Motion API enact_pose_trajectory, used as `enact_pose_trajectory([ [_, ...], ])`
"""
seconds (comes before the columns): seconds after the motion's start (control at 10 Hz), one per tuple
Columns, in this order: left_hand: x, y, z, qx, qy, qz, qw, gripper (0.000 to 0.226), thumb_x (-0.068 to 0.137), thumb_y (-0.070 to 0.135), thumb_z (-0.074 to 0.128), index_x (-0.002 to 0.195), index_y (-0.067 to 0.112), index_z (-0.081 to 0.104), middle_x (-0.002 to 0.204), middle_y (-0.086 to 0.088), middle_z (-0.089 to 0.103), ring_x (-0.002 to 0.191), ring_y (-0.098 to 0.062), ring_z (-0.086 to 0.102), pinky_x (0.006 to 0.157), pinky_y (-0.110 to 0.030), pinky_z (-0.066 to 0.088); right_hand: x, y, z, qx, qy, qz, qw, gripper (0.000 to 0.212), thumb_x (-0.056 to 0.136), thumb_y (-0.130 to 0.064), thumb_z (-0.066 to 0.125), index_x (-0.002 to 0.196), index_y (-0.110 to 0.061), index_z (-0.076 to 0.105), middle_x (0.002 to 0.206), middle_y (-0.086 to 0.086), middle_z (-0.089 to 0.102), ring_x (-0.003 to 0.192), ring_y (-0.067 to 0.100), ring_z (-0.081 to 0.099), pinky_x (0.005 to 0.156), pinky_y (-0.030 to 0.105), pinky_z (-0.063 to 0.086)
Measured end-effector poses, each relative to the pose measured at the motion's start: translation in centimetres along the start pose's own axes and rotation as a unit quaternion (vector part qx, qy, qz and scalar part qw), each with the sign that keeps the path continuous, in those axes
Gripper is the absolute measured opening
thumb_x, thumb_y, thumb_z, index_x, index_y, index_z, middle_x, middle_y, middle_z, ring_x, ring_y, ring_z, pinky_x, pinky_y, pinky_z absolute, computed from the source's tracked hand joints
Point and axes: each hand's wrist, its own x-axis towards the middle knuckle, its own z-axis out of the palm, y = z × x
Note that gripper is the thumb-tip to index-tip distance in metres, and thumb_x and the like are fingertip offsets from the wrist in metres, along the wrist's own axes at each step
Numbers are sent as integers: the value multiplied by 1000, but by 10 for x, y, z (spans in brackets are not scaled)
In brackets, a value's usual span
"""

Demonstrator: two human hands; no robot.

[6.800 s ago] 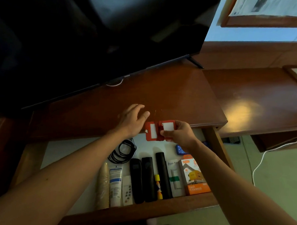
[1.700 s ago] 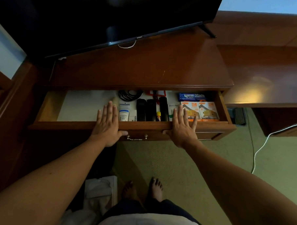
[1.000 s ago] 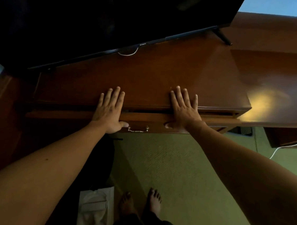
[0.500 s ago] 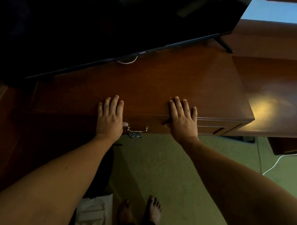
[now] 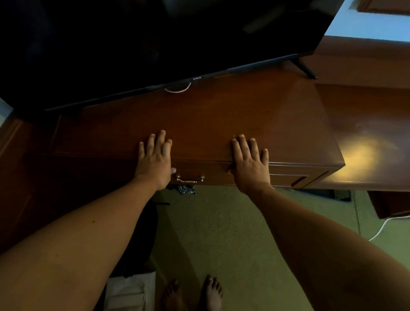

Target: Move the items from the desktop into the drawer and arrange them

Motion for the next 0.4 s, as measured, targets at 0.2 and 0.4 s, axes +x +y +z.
enact_pose_trajectory([
  [0.2, -7, -2, -56, -44, -155, 4, 987, 81, 97, 42, 58, 159, 23, 9, 167, -3, -13, 153, -31, -8, 123, -52, 4, 7, -4, -49, 59, -118, 5, 991, 82, 97, -30, 55, 160, -22, 3, 168, 1, -3, 153, 32, -1, 118, 61, 8],
  [0.4, -20, 3, -122, -87, -94, 38, 991, 58, 98, 40, 57, 150, 27, 36, 163, -4, 25, 152, -29, 15, 121, -49, 17, 5, -11, -113, 96, -66, -34, 993, 78, 94, -36, 62, 158, -21, 20, 166, 2, 17, 151, 29, 13, 120, 57, 14],
])
